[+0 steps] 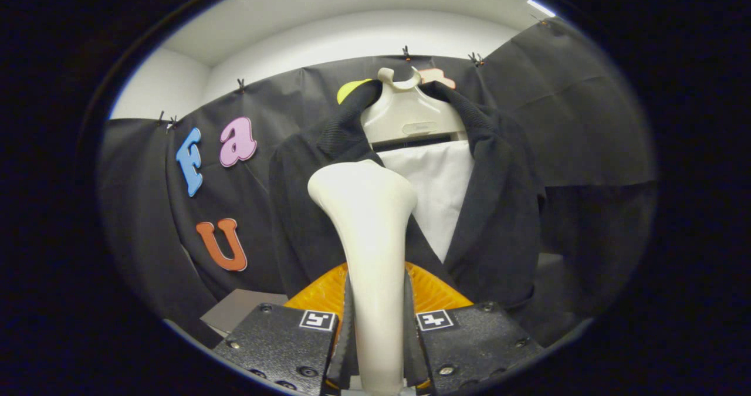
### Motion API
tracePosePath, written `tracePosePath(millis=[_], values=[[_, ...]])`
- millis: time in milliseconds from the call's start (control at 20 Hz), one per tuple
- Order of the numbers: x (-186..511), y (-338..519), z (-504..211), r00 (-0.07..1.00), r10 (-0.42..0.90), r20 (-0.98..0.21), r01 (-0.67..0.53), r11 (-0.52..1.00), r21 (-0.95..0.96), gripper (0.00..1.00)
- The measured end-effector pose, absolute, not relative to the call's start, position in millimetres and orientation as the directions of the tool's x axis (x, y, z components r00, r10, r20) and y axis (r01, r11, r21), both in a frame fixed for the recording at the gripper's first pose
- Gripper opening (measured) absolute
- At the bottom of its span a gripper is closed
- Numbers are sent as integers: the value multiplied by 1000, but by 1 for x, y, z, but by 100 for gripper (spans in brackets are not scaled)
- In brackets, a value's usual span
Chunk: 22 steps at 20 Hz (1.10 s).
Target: Iron the clothes twice with a garment steamer, once on the left side and once on the right side.
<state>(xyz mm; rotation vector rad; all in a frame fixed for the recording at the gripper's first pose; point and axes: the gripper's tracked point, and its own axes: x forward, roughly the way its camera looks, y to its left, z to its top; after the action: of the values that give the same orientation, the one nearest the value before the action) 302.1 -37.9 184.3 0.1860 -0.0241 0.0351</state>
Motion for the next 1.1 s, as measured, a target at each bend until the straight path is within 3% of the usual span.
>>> tracePosePath(millis=[1100], values=[[297,-49,79,991,-73,-109,82,993,88,37]])
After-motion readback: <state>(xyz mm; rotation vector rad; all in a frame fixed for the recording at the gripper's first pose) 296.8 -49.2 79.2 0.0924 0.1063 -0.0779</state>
